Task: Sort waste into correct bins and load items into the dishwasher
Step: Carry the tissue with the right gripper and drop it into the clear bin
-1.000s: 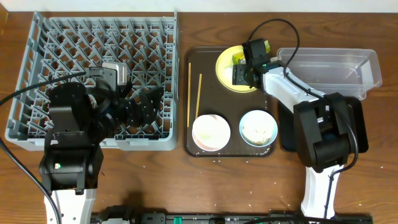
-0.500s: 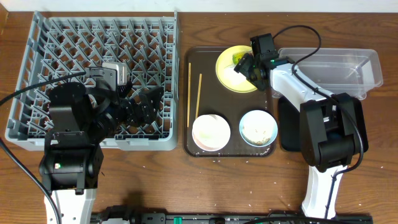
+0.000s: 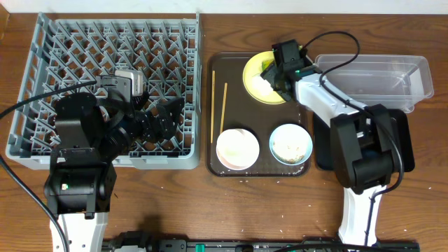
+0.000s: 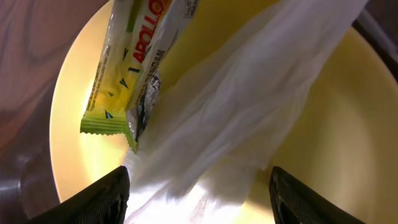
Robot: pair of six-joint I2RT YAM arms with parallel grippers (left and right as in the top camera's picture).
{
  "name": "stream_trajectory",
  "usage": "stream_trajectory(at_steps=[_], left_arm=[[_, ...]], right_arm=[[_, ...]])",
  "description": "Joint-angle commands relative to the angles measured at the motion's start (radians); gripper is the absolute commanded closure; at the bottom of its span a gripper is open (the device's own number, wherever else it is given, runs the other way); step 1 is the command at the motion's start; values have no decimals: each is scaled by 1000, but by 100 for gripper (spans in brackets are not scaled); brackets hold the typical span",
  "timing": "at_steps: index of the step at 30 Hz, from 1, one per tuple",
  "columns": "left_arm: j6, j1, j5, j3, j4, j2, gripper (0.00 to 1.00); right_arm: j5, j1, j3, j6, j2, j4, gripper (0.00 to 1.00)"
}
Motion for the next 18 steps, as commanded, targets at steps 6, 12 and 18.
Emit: stream_trajectory(at_steps=[6, 12, 18], left_arm=[[-9, -3, 17, 33, 2, -2, 7], [-9, -3, 17, 33, 2, -2, 7], [-9, -3, 17, 33, 2, -2, 7]], right_arm=[[72, 25, -13, 4, 63, 28, 32], [72, 25, -13, 3, 74, 32, 51], [42, 25, -13, 3, 74, 19, 73]])
